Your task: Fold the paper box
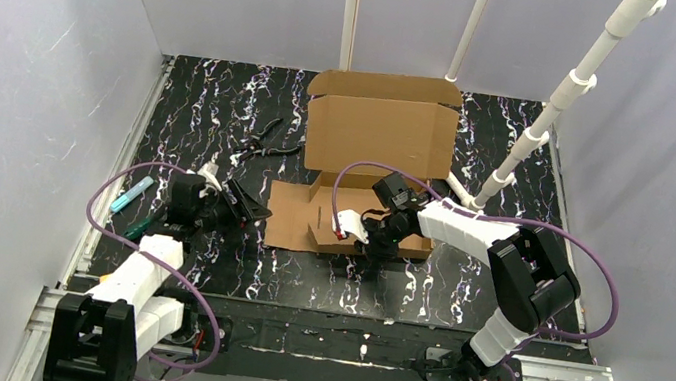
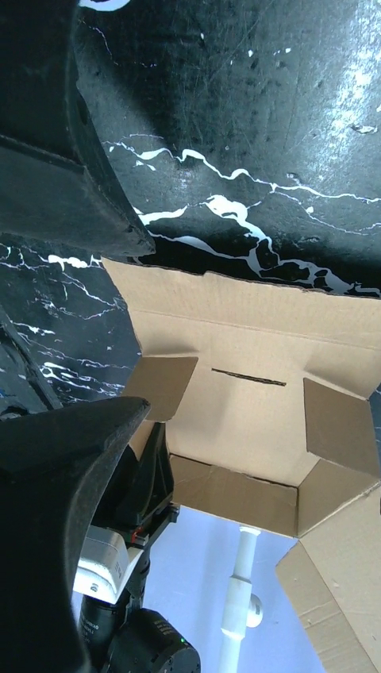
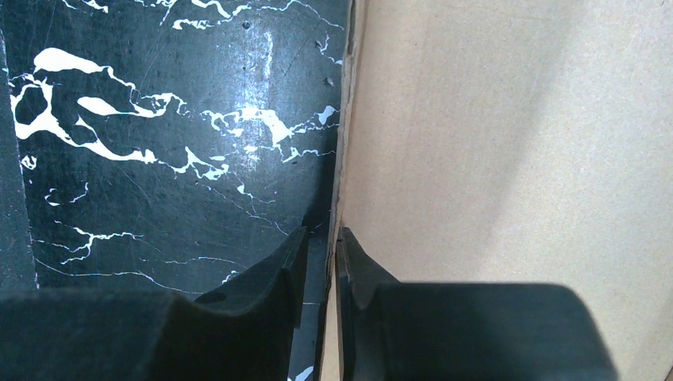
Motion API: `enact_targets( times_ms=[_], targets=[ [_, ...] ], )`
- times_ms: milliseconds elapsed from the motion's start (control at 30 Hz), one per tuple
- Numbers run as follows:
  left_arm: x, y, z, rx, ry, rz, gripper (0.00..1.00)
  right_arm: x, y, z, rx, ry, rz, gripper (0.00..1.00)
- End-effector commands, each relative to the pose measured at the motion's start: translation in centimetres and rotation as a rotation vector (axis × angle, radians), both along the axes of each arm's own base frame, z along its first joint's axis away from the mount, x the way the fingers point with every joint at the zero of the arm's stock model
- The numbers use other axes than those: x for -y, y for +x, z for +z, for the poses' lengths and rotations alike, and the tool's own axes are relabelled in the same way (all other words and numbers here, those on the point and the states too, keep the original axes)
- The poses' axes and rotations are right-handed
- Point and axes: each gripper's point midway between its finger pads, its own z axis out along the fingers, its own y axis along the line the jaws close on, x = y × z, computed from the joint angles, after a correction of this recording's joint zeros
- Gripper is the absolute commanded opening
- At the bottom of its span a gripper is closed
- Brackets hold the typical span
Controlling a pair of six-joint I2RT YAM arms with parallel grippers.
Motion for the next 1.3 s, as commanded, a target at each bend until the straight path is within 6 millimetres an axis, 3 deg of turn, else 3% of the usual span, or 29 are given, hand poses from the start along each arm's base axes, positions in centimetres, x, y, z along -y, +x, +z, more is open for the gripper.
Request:
enact_targets(
  times_ms=[0, 300, 533, 833, 1267],
  targets=[
    [0.5, -0.3, 0.4, 0.026, -0.03, -0.039, 0.67, 0.5, -1.3, -0.5, -0.061, -0.031, 0.006, 0.27],
    [1.3, -0.4, 0.2, 0.031, -0.085, -0.067, 0.7, 0.6, -1.4, -0.5, -0.065, -0.033, 0.005, 0.27],
    [1.5, -0.4, -0.3, 0.004, -0.103, -0.064, 0.86, 0.5, -1.5, -0.5, -0.068, -0.033, 0.009, 0.27],
    [2.5, -0.2, -0.6, -0.023, -0.168, -0.096, 0.73, 0.6, -1.5, -0.5, -0.068, -0.033, 0.008, 0.27],
    [3.1, 0.2, -1.2, -0.028, -0.174, -0.12, 0.64, 0.6, -1.7, -0.7, -0.082, -0.038, 0.013, 0.27]
  ],
)
